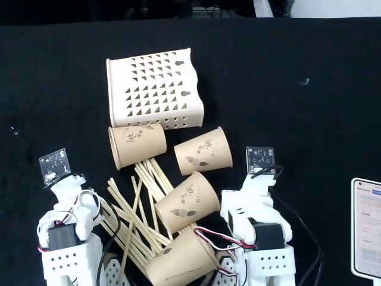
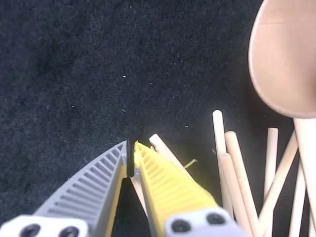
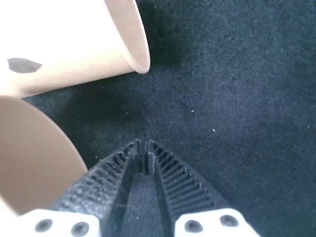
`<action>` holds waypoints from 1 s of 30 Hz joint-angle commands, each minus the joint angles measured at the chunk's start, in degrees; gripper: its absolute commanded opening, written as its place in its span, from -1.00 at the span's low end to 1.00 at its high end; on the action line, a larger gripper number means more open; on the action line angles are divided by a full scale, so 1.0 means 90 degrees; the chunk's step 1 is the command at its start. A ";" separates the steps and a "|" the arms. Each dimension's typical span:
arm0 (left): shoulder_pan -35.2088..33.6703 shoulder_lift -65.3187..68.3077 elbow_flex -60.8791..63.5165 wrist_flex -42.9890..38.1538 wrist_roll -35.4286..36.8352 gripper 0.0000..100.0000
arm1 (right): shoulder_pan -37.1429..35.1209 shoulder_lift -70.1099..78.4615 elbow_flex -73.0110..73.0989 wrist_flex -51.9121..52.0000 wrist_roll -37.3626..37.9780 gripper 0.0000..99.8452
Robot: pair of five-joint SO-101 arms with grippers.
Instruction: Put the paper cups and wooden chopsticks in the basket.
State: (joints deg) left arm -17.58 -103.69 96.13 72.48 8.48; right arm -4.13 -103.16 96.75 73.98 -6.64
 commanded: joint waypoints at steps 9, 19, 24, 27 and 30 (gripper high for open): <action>0.0093 -0.0059 0.0132 0.0029 0.0020 -0.94 | 0.0137 -0.0484 -0.0015 -0.0537 -0.0039 -0.94; -0.0259 -0.0068 -0.0698 -0.0977 -0.0518 -0.94 | 0.1455 -0.0484 -0.1040 -0.2813 0.1631 -0.94; -0.1284 -0.0068 -0.1421 -0.2676 -0.2833 -0.94 | 0.1368 -0.0484 -0.2173 -0.2979 0.2413 -0.92; -0.1353 -0.0068 -0.1617 -0.3770 -0.2891 -0.94 | 0.1094 -0.0484 -0.3297 -0.2696 0.2422 -0.77; -0.1372 -0.0068 -0.2076 -0.4454 -0.2696 -0.91 | 0.0606 -0.0415 -0.4811 -0.2139 0.2422 -0.63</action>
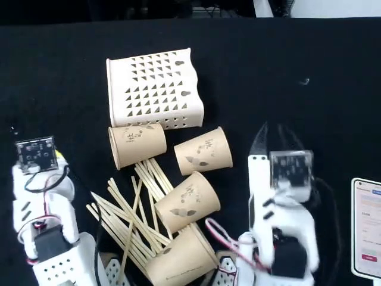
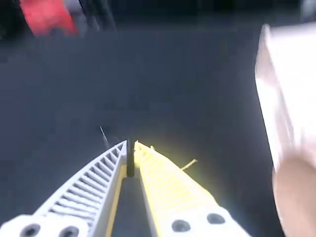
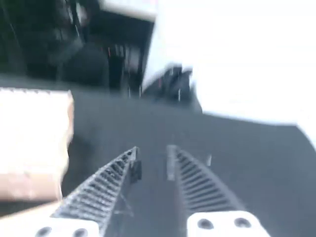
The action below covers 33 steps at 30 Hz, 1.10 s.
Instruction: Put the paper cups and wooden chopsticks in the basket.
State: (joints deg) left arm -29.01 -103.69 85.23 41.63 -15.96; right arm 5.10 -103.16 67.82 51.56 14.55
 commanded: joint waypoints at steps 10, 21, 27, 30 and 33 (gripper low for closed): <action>0.0278 0.0645 -0.3179 -0.1016 0.1338 -0.57 | -0.1553 0.1451 -0.4899 0.0635 -0.0420 -0.63; 0.1812 0.6486 -0.5035 -0.1016 0.1377 -0.57 | -0.1553 0.5485 -0.3609 -0.0342 -0.0664 -0.62; 0.1910 0.9328 -0.7038 -0.0322 0.1387 -0.57 | -0.1553 0.6442 -0.2027 -0.1846 -0.0830 -0.62; 0.1919 1.0354 -0.8190 0.0420 0.1700 -0.56 | -0.1563 0.6637 -0.1519 -0.2335 -0.0791 -0.62; 0.1929 1.1165 -0.9314 0.1211 0.1915 -0.56 | -0.1563 0.6774 -0.1177 -0.2735 -0.0781 -0.62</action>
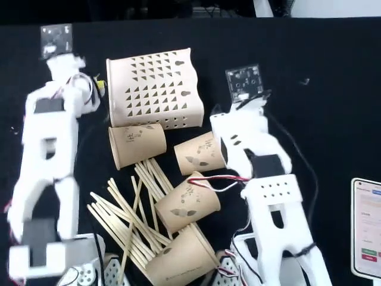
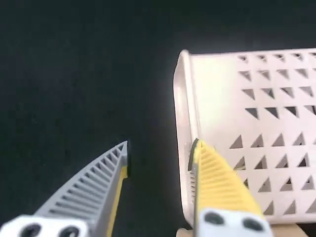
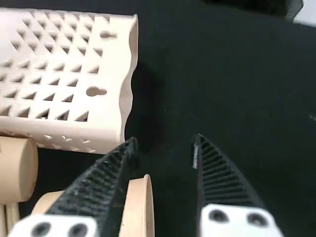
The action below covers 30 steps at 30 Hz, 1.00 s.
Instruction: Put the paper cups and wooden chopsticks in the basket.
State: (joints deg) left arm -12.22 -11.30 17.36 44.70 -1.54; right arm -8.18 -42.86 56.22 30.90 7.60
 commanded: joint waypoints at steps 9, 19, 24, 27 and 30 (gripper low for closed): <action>0.0337 0.2706 -0.3990 0.2452 0.0322 -0.56 | -0.0088 0.0347 0.0220 -0.0547 -0.0010 -0.62; -0.0249 0.4015 -0.4479 0.2442 0.0293 -0.56 | -0.0088 0.0347 0.0239 -0.0527 -0.0010 -0.62; -0.0943 0.4151 -0.4469 0.2413 0.0039 -0.56 | -0.0088 0.0347 0.0239 -0.0527 -0.0010 -0.62; -0.1284 0.4161 -0.4479 0.2413 -0.0107 -0.57 | -0.0088 0.0347 0.0239 -0.0527 -0.0010 -0.62; -0.1597 0.4103 -0.4479 0.2247 -0.0107 -0.57 | -0.0088 0.0347 0.0239 -0.0527 -0.0010 -0.62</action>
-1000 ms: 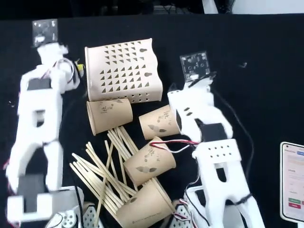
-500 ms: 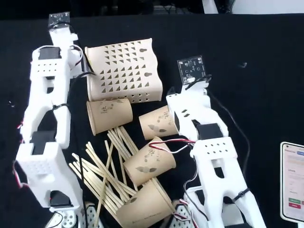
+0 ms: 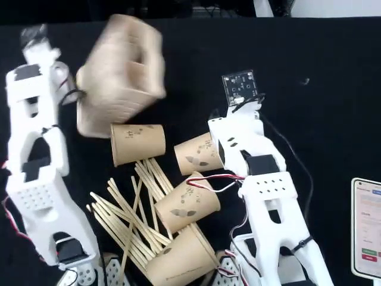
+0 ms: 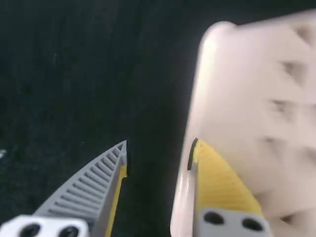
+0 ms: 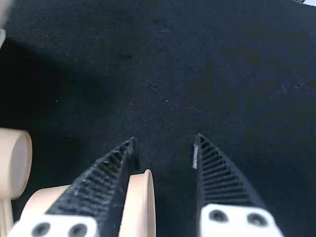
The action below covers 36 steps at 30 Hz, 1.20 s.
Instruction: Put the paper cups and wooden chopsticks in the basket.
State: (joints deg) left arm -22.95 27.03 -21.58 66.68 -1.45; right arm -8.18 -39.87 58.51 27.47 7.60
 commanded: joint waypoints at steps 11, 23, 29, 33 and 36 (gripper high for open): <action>-0.1206 -0.0166 -0.3443 0.2237 0.0303 -0.56 | -0.0088 0.0024 -0.0015 -0.0147 0.0000 -0.62; -0.0591 -0.0801 -0.4567 0.3819 0.1299 -0.41 | -0.0088 0.0024 -0.0005 -0.0147 0.0000 -0.62; 0.0278 -0.2706 -0.2271 0.3780 0.1846 -0.40 | -0.0088 0.0024 -0.0005 -0.0147 0.0000 -0.62; 0.0904 -0.3409 -0.1158 0.3614 0.2706 -0.40 | -0.0088 0.0024 -0.0005 -0.0137 0.0000 -0.62; 0.1011 -0.3409 -0.0415 0.3136 0.3321 -0.40 | -0.0088 0.0024 -0.0005 -0.0117 0.0000 -0.62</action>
State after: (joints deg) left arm -15.91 -0.31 -32.04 99.56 21.32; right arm -8.18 -39.87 58.86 27.47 7.60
